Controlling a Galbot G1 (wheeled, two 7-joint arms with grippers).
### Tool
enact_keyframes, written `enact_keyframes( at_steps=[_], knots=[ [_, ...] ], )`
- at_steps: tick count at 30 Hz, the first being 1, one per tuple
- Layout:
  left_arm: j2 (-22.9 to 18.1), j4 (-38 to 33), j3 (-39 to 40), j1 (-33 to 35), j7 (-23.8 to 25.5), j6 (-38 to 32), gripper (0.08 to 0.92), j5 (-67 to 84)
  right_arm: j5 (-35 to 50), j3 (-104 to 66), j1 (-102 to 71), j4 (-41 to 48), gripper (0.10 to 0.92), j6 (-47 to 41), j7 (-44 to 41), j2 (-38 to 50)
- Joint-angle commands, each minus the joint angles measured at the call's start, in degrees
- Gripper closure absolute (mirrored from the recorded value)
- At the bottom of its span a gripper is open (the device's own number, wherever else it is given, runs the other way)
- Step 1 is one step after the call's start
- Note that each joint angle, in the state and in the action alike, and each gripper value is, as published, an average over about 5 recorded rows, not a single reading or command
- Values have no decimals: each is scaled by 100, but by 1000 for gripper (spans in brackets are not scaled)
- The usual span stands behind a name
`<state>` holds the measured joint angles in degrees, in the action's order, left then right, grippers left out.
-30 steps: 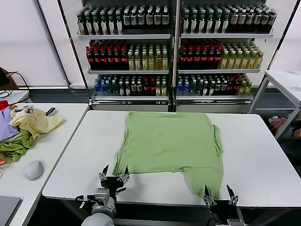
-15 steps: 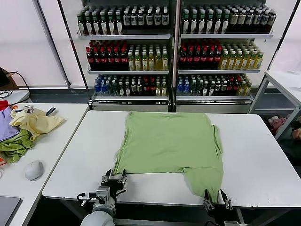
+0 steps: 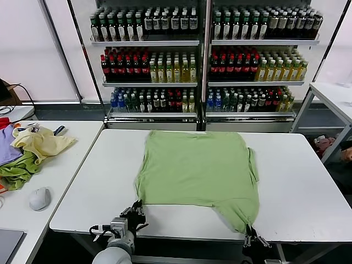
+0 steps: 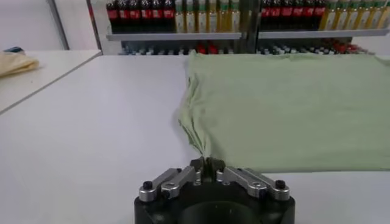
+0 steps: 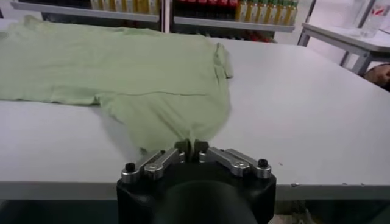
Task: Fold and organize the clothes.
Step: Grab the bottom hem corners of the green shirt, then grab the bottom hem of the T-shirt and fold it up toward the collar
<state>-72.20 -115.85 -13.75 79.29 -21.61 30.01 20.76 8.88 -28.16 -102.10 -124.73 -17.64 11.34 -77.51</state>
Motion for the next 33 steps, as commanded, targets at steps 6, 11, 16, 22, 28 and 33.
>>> enact_keyframes(
  at_steps=[6,11,16,22,28,33],
  knots=[
    [185,-771,-89,179,100,-336,905,109,433,-292,709,-466,900,637,-262,280],
    [363,-933,-118,-15,170,-439,906,293,563,-245,1458,-69,900,482,-185,390],
    [485,-602,-50,-531,226,-472,906,431,691,-214,2221,414,900,380,-116,515],
    [622,169,101,-1281,278,-474,906,543,854,-151,3126,1178,900,309,-67,684],
    [677,912,278,-1960,319,-484,906,638,859,-1,3683,1858,900,264,-97,654],
    [657,1392,504,-2437,435,-393,906,616,625,163,4104,2392,900,226,-161,502]
  ],
)
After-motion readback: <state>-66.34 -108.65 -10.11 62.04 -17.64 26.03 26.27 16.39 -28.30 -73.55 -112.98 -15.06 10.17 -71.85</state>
